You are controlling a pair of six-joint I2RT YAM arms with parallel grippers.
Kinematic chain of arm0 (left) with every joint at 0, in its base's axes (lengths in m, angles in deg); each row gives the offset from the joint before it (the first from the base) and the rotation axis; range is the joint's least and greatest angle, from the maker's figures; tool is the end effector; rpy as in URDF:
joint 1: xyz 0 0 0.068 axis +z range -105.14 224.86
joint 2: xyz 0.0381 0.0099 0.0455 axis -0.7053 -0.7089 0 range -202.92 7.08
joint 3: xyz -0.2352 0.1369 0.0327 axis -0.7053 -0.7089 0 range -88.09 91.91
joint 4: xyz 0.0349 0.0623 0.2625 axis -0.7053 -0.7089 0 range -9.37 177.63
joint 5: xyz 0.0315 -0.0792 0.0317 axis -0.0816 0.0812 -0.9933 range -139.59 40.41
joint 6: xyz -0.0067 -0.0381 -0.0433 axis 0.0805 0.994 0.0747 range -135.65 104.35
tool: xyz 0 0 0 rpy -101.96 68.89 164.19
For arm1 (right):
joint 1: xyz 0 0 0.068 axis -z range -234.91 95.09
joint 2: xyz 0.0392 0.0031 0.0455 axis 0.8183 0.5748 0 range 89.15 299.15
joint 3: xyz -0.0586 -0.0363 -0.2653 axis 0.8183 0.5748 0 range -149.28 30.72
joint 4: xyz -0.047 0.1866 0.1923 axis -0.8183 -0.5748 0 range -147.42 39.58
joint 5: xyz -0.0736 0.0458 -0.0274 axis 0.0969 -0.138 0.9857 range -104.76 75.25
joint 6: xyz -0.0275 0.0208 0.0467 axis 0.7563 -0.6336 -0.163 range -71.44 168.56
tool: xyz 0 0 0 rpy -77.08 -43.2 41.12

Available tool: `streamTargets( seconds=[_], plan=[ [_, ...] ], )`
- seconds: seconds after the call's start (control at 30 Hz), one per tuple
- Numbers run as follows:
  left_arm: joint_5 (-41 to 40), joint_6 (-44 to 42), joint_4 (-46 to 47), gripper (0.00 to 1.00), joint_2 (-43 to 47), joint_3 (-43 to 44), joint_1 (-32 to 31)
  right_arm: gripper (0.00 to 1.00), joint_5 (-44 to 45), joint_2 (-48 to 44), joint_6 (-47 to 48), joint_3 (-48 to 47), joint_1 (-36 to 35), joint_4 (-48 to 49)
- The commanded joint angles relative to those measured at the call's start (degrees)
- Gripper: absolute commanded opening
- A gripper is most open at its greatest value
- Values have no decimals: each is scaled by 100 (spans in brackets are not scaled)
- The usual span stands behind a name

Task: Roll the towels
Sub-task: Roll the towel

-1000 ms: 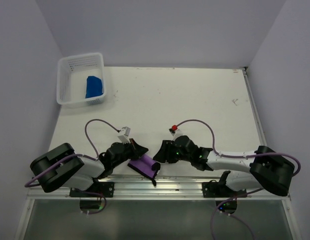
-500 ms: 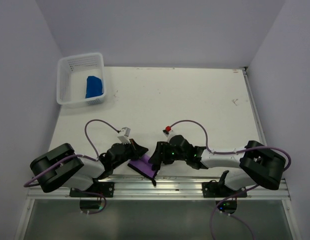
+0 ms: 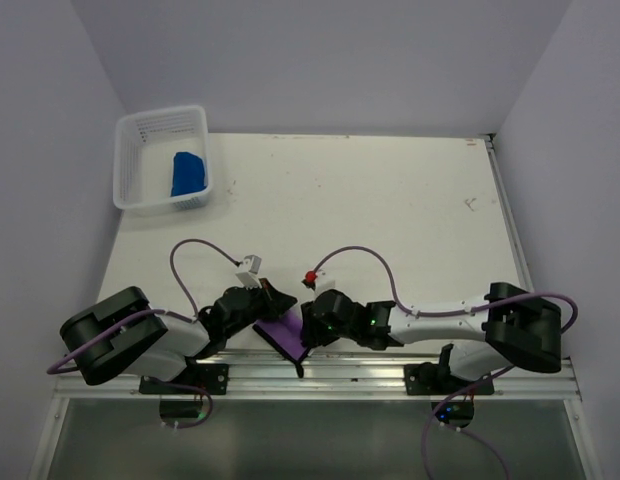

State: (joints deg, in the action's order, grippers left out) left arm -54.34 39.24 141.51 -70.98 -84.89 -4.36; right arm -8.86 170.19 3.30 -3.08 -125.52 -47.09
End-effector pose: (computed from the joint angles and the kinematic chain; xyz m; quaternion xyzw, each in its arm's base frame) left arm 0.1317 -0.1476 0.1000 -0.0642 0.8211 -0.4254 0.3751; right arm 0.0970 0.2626 0.1482 -0.1820 0.9010 0.3062 0.2477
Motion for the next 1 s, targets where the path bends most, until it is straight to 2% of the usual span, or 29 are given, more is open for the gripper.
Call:
streamTargets(
  seconds=[0.0, 0.07, 0.1, 0.17, 0.2, 0.47, 0.7, 0.97],
  plan=[
    [-140, -137, -10, 0, 81, -769, -18, 35, 1219, 87, 499, -574, -452, -991],
    [-122, -146, -54, 0, 81, -716, -18, 24, 1650, 167, 675, -873, -830, -1290],
    [-87, -146, -89, 0, 81, -690, -18, 14, 2157, 254, 728, -969, -971, -1396],
    [-61, -137, -168, 0, 98, -593, -18, 3, 2608, 342, 834, -1268, -1323, -1738],
    [-26, -154, -212, 0, 116, -567, -18, 1, 3063, 430, 878, -1348, -1437, -1827],
    [18, -365, -835, 0, 239, 198, -18, 0, 4780, 1195, 1264, -1937, -2238, -2697],
    [54, -532, -1091, 0, 186, 751, -18, 0, 5800, 1687, 1458, -1981, -2449, -2680],
    [106, -752, -1337, 0, -42, 1393, 25, 0, 6565, 2443, 2275, -2095, -2458, -2048]
  ],
)
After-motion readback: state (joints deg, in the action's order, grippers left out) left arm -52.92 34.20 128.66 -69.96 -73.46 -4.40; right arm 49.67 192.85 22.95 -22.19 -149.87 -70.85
